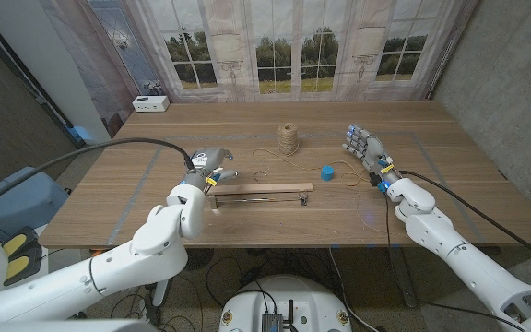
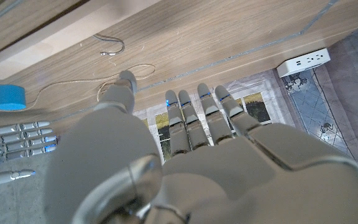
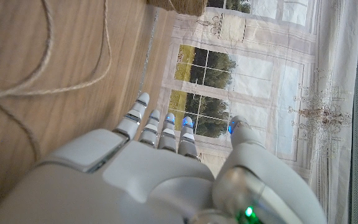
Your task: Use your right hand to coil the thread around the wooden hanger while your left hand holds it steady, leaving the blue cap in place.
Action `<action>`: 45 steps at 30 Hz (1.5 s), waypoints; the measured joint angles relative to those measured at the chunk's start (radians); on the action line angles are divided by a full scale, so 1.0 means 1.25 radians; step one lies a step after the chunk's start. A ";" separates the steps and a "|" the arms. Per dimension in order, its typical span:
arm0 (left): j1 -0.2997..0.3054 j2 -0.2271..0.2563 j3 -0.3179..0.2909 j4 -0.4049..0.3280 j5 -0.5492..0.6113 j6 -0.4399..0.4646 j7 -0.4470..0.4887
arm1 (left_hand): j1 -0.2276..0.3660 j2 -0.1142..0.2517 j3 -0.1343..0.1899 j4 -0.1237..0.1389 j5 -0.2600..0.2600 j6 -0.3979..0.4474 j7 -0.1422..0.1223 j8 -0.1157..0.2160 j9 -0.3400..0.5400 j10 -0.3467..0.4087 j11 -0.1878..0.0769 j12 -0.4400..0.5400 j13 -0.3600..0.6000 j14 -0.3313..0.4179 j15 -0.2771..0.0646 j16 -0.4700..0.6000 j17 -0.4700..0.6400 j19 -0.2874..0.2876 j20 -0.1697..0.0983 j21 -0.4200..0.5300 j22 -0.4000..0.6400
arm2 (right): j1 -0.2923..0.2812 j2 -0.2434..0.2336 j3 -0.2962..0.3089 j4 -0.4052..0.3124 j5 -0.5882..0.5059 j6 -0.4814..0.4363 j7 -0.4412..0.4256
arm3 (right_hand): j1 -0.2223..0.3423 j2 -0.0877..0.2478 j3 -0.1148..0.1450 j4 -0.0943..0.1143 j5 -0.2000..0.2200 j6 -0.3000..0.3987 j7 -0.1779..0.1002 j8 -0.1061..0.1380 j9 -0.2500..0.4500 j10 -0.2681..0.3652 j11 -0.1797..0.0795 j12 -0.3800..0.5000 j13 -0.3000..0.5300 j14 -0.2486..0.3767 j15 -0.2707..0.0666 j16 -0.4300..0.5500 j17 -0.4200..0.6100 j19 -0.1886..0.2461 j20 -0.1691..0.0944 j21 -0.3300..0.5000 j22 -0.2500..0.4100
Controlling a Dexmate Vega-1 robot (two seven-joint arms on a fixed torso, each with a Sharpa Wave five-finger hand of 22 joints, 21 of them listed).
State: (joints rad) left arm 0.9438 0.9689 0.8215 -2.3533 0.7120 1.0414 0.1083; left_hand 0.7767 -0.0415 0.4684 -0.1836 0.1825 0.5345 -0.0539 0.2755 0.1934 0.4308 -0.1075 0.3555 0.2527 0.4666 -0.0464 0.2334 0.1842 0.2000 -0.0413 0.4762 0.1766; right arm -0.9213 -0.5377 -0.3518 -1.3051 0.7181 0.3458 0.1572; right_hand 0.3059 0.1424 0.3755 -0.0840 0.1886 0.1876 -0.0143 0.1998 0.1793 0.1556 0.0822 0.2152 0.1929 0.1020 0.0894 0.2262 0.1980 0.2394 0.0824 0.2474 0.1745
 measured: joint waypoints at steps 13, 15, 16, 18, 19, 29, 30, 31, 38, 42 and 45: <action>-0.058 -0.014 0.101 -0.007 0.269 0.122 -0.275 | 0.031 0.003 -0.008 0.008 0.000 -0.027 -0.002 -0.020 0.000 -0.027 -0.004 -0.010 0.004 -0.026 0.000 -0.007 0.004 0.000 0.000 -0.012 0.000 | -0.013 -0.006 0.003 -0.011 0.002 0.003 0.000 | 0.000 0.000 0.000 0.000 -0.003 0.006 0.000 0.000 0.000 0.000 0.000 0.000 0.000 0.000 0.000 0.000 0.004 0.000 0.000 -0.003 0.000; -0.059 -0.020 0.101 -0.001 0.300 0.124 -0.319 | 0.037 0.003 -0.009 0.009 0.000 -0.034 0.000 -0.020 0.000 -0.030 -0.001 -0.010 0.007 -0.026 0.000 -0.012 0.004 0.000 0.000 -0.012 0.000 | -0.013 -0.006 0.003 -0.011 0.002 0.003 0.000 | 0.000 0.000 0.000 0.000 -0.003 0.006 0.000 0.000 0.000 0.003 0.003 0.000 0.000 0.000 0.000 0.000 0.004 0.000 0.000 -0.003 0.000; -0.059 -0.021 0.101 0.000 0.309 0.124 -0.333 | 0.037 0.003 -0.010 0.010 0.000 -0.034 0.000 -0.020 0.000 -0.030 -0.001 -0.010 0.008 -0.029 0.003 -0.013 0.004 0.000 0.000 -0.012 0.000 | -0.013 -0.006 0.003 -0.011 0.002 0.003 0.000 | 0.000 0.000 0.000 0.000 -0.003 0.006 0.000 0.000 0.000 0.003 0.003 0.000 0.000 0.000 0.000 0.000 0.004 0.000 0.000 -0.003 0.000; -0.055 -0.029 0.092 0.006 0.322 0.122 -0.358 | 0.037 0.003 -0.011 0.011 0.000 -0.034 0.000 -0.020 0.000 -0.033 0.002 -0.010 0.008 -0.034 0.001 -0.013 0.004 0.000 0.000 -0.017 0.000 | -0.010 -0.006 0.003 -0.009 0.002 0.002 0.000 | 0.000 0.000 0.000 0.000 -0.003 0.006 0.000 0.000 0.000 0.003 0.003 0.000 0.000 0.000 0.000 0.000 0.004 0.000 0.000 -0.003 0.000; -0.052 -0.032 0.086 0.008 0.327 0.120 -0.369 | 0.037 0.003 -0.011 0.011 0.000 -0.034 0.000 -0.020 0.000 -0.033 0.002 -0.010 0.008 -0.035 0.000 -0.013 0.004 0.000 0.000 -0.017 0.000 | -0.008 -0.005 0.002 -0.007 0.002 0.000 0.000 | 0.000 0.000 0.000 0.000 -0.003 0.006 0.000 0.000 0.000 0.003 0.003 0.000 0.002 0.000 0.000 0.000 0.004 0.000 0.000 -0.003 0.000; -0.008 -0.056 0.008 0.029 0.296 0.066 -0.397 | 0.044 0.011 -0.022 0.016 0.000 -0.039 0.006 -0.026 0.003 -0.041 0.002 -0.016 0.010 -0.039 0.004 -0.013 0.004 0.000 0.000 -0.020 0.000 | 0.007 0.001 -0.005 0.006 0.001 -0.010 0.003 | 0.000 0.000 0.000 0.000 -0.003 0.006 0.000 -0.003 0.000 0.006 0.006 0.000 0.004 0.000 0.000 0.000 0.004 0.000 0.000 -0.006 0.000; -0.002 -0.059 -0.003 0.031 0.285 0.059 -0.394 | 0.046 0.013 -0.024 0.017 0.000 -0.039 0.006 -0.026 0.004 -0.041 0.002 -0.016 0.012 -0.039 0.004 -0.013 0.004 0.002 0.002 -0.020 0.000 | 0.009 0.002 -0.006 0.007 0.000 -0.012 0.003 | 0.000 0.000 0.000 0.000 -0.003 0.006 0.000 -0.003 0.000 0.006 0.006 0.000 0.004 0.000 0.000 0.000 0.004 0.000 0.000 -0.006 0.000; 0.002 -0.060 -0.012 0.034 0.275 0.053 -0.393 | 0.047 0.014 -0.024 0.018 0.000 -0.039 0.007 -0.026 0.004 -0.041 0.002 -0.016 0.012 -0.039 0.004 -0.013 0.004 0.003 0.003 -0.020 0.000 | 0.009 0.002 -0.007 0.008 0.000 -0.013 0.003 | 0.000 0.000 0.000 0.000 -0.003 0.006 0.000 -0.003 0.000 0.006 0.006 0.000 0.004 0.000 0.000 0.000 0.004 0.000 0.000 -0.006 0.000; 0.021 -0.066 -0.050 0.050 0.213 0.022 -0.368 | 0.055 0.015 -0.027 0.020 0.000 -0.035 0.011 -0.026 0.004 -0.035 0.002 -0.016 0.012 -0.036 0.001 -0.013 0.004 0.020 0.012 -0.020 0.000 | 0.014 0.005 -0.011 0.010 -0.005 -0.020 -0.003 | 0.000 0.000 0.000 0.000 -0.003 0.006 0.000 -0.003 0.000 0.006 0.005 0.000 0.004 0.000 0.000 0.000 0.004 0.000 0.000 -0.006 0.000; 0.025 -0.066 -0.061 0.057 0.184 0.011 -0.354 | 0.066 0.025 -0.030 0.017 0.000 -0.032 0.013 -0.026 0.004 -0.031 0.006 -0.016 0.013 -0.036 0.001 -0.013 0.004 0.037 0.029 -0.020 0.002 | 0.015 0.006 -0.012 0.010 -0.007 -0.025 -0.008 | 0.000 0.000 0.000 0.000 -0.003 0.006 0.000 -0.003 0.000 0.010 0.001 0.000 0.004 0.000 0.000 0.000 0.004 0.003 0.003 -0.006 0.000; 0.027 -0.065 -0.069 0.065 0.154 0.000 -0.339 | 0.074 0.025 -0.030 0.017 0.000 -0.032 0.013 -0.031 0.004 -0.031 0.006 -0.016 0.015 -0.036 0.001 -0.013 0.004 0.049 0.040 -0.016 0.002 | 0.016 0.006 -0.013 0.008 -0.009 -0.028 -0.014 | 0.000 0.000 0.000 0.000 -0.003 0.006 0.000 -0.003 0.000 0.010 0.001 0.000 0.004 0.000 0.000 0.000 0.004 0.003 0.003 -0.006 0.000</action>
State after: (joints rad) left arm 0.9770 0.8872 0.7351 -2.2724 0.9047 1.0413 -0.3156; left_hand 0.8690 -0.0099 0.4309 -0.1626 0.1824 0.4946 -0.0371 0.2362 0.1980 0.3923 -0.0999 0.3361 0.2720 0.4219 -0.0448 0.2169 0.1887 0.2609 0.0088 0.4557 0.1795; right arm -0.9019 -0.5298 -0.3687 -1.2951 0.7064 0.3108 0.1393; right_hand 0.3058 0.1424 0.3755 -0.0839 0.1848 0.1947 -0.0145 0.1958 0.1791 0.1681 0.0840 0.2152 0.1978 0.1018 0.0893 0.2261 0.2024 0.2431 0.0860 0.2398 0.1743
